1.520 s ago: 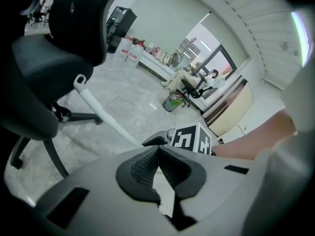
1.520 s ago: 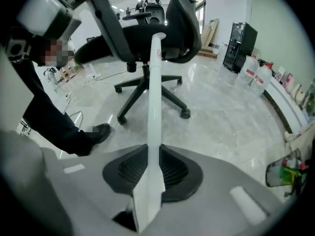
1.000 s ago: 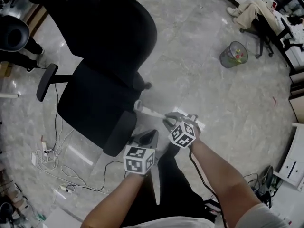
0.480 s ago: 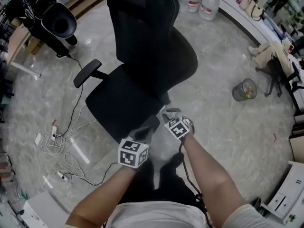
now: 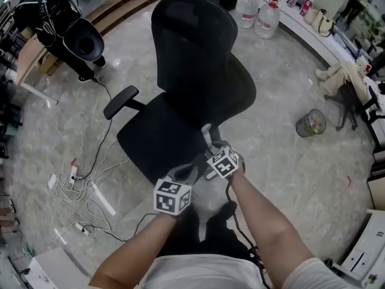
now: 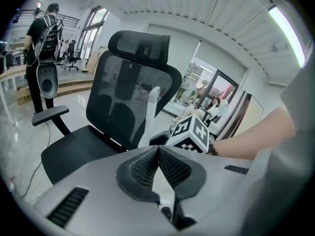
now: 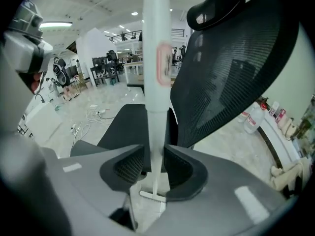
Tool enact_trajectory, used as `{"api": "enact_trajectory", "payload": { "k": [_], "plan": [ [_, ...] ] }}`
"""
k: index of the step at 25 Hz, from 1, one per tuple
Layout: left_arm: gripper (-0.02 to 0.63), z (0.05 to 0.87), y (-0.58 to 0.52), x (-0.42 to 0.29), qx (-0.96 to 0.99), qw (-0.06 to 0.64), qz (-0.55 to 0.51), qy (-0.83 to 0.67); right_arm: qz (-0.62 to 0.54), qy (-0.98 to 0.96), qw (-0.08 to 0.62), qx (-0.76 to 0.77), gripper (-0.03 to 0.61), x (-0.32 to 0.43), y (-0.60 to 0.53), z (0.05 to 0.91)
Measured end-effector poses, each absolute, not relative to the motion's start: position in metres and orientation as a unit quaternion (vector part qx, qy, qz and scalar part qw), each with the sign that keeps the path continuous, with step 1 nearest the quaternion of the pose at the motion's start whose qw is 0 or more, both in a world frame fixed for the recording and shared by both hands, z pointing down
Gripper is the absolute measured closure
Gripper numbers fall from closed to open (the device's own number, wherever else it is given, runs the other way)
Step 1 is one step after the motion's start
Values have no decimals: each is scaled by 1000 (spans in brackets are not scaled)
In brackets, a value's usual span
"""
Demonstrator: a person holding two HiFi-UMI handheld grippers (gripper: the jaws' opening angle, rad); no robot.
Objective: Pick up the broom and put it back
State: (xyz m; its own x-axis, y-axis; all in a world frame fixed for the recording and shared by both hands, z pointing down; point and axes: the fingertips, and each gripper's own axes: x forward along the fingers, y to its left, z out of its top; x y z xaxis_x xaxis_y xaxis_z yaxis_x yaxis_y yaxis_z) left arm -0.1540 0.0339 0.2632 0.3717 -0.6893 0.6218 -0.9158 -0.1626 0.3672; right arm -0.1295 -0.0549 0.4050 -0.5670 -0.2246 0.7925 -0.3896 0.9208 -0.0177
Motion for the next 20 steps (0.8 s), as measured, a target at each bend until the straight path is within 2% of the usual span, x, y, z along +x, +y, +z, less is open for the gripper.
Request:
{"api": "enact_trajectory", "payload": {
  "k": [5,13,20],
  "plan": [
    [606,237,24,-168,750,350,144,-542,80,-894,398,190,453,-147,-67,349],
    [606,125,-26,-162,783,295,92,-540,97,-931,251,246,482,-139,-82,160],
    [606,-8,-55,-93,821,200,37,-533,87,-942,141,292,526,-66,-68,-10]
  ]
}}
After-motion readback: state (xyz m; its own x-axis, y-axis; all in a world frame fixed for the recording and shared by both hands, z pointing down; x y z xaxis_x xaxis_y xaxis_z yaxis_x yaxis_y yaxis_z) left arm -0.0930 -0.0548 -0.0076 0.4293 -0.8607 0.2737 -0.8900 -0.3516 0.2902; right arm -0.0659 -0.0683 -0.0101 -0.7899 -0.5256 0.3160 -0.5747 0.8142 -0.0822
